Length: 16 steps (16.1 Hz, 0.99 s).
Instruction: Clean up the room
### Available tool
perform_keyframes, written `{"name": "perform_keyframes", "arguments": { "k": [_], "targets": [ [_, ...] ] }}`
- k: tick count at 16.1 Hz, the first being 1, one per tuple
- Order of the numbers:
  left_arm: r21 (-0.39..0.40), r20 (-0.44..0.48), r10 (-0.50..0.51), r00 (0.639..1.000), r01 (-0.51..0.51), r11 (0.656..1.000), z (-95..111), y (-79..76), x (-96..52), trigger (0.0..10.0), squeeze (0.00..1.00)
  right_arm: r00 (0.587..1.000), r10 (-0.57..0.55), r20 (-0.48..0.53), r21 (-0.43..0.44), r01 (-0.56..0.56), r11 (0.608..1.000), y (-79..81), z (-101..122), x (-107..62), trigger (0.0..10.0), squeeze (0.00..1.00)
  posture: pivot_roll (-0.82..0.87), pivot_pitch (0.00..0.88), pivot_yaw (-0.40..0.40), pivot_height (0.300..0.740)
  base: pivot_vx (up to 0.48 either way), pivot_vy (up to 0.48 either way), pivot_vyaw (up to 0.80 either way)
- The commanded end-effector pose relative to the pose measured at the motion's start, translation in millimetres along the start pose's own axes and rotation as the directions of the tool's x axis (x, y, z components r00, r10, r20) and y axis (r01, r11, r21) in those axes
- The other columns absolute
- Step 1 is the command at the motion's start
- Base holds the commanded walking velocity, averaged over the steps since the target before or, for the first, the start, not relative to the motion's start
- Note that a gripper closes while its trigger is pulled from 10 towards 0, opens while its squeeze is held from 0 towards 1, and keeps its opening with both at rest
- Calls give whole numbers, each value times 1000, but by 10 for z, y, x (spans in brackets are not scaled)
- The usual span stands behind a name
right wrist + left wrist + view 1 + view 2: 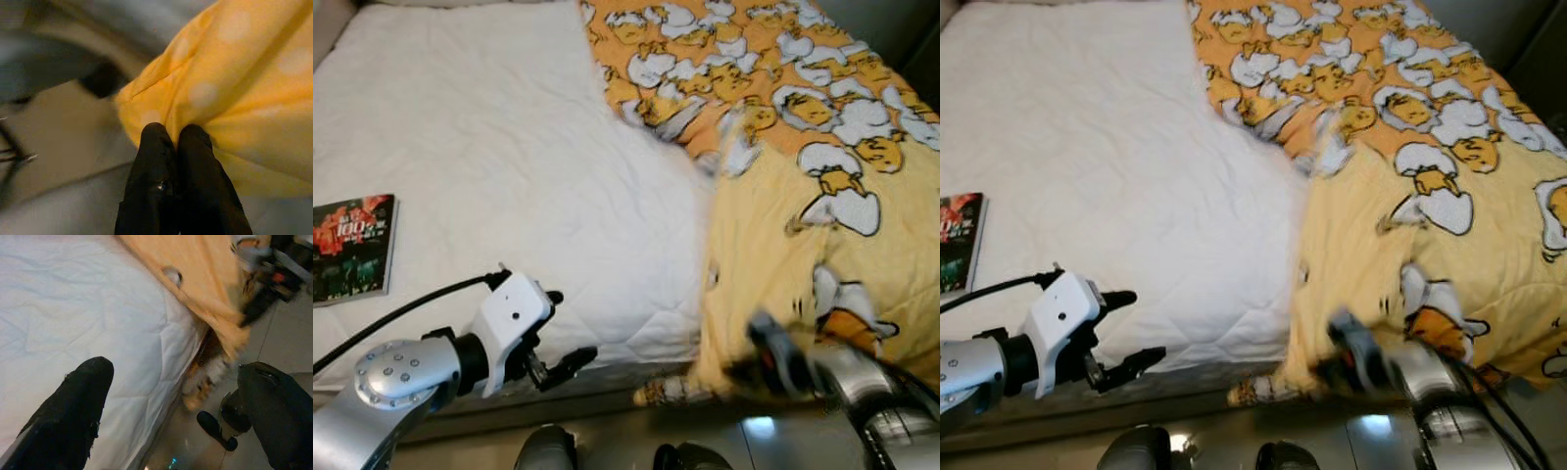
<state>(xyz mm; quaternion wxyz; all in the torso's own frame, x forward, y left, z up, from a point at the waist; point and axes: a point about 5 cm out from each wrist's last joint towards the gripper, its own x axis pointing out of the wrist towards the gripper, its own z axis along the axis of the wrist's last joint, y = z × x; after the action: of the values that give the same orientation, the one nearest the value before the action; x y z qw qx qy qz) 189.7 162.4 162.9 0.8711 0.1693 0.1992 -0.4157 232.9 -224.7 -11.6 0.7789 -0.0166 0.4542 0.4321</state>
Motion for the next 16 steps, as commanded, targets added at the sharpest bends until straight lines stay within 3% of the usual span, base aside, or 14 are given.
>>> {"name": "perform_keyframes", "arguments": {
  "k": [1, 3, 5, 6, 7, 8, 9, 12, 15, 16],
  "targets": [
    [9, 8, -19, 1000, 19, 1000, 18, -34, 21, 10000, 0, 989, 148, -20, -39, -148, 988, 183, -122, -53, 0, 0, 85, 87, -53, 740, 0, 0, 0],
    [13, 9, -35, 999, 35, 999, 24, -45, 46, 10000, 0, 932, 342, -117, -66, -351, 934, 525, -412, -142, 0, 0, 77, 91, -45, 740, 0, 0, 0],
    [15, 10, -50, 999, 50, 999, 30, -54, 60, 10000, 0, 922, 350, -165, -57, -364, 930, 572, -581, -179, 0, 0, 73, 89, -40, 740, 0, 0, 0],
    [19, 6, -58, 998, 58, 998, 29, -57, 62, 10000, 0, 938, 304, -166, -78, -320, 944, 557, -617, -174, 706, 0, 72, 92, -35, 740, 0, 0, 0],
    [22, 4, -66, 998, 66, 998, 28, -60, 65, 10000, 0, 972, 198, -128, -134, -215, 968, 484, -575, -133, 10000, 0, 73, 94, -34, 740, 0, 0, 0],
    [24, 5, -69, 998, 69, 997, 30, -56, 65, 10000, 0, 992, 110, -54, -132, -116, 984, 416, -446, -104, 10000, 373, 72, 94, -33, 740, 0, 0, 0],
    [26, 3, -69, 998, 69, 997, 26, -50, 62, 10000, 0, 994, 107, 0, -113, -106, 988, 416, -299, -121, 10000, 1000, 73, 94, -33, 740, 0, 0, 0],
    [29, 1, -70, 998, 70, 997, 30, -59, 66, 10000, 0, 988, 149, 35, -136, -143, 980, 407, -119, -159, 10000, 1000, 77, 94, -38, 740, 0, 0, 0],
    [29, -1, -70, 998, 70, 997, 23, -75, 72, 10000, 0, 978, 112, 174, -156, -85, 984, 421, 117, -120, 10000, 1000, 80, 98, -43, 740, 0, 0, 0],
    [28, 0, -70, 998, 70, 997, 27, -80, 75, 10000, 0, 966, 72, 248, -145, -37, 989, 412, 316, -93, 10000, 1000, 80, 97, -43, 740, 0, 0, 0]
  ]
}}
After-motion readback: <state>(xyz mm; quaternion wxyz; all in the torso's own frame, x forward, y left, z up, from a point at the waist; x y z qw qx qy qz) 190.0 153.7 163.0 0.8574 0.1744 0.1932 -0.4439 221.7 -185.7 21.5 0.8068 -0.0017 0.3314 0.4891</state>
